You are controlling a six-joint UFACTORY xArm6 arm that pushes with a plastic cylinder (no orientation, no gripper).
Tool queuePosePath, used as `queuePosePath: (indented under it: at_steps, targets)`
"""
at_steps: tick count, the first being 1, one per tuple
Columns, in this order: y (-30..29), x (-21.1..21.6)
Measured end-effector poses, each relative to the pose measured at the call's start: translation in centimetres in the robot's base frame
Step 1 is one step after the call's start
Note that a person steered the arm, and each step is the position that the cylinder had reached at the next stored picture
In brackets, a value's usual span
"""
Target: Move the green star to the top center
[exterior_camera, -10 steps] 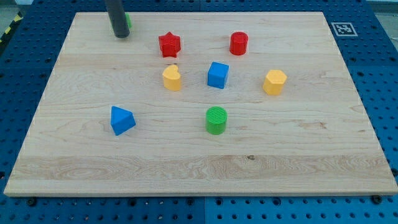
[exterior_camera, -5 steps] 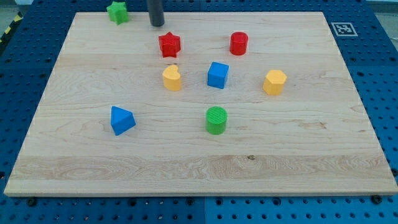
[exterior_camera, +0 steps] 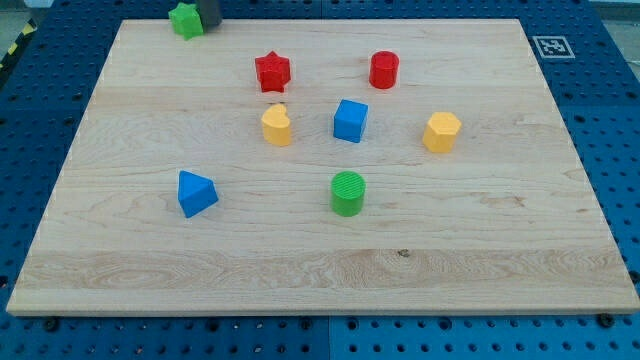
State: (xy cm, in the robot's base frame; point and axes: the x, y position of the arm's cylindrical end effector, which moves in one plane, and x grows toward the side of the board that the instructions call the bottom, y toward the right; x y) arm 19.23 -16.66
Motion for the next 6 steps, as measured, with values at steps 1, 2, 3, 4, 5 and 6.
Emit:
queuePosePath:
  at_steps: [1, 2, 3, 4, 5, 6]
  targets:
    - [-0.3, 0.8]
    - [-0.3, 1.8]
    - [-0.4, 2.3]
    - [-1.2, 2.3]
    - [-2.3, 2.3]
    - [-2.5, 2.3]
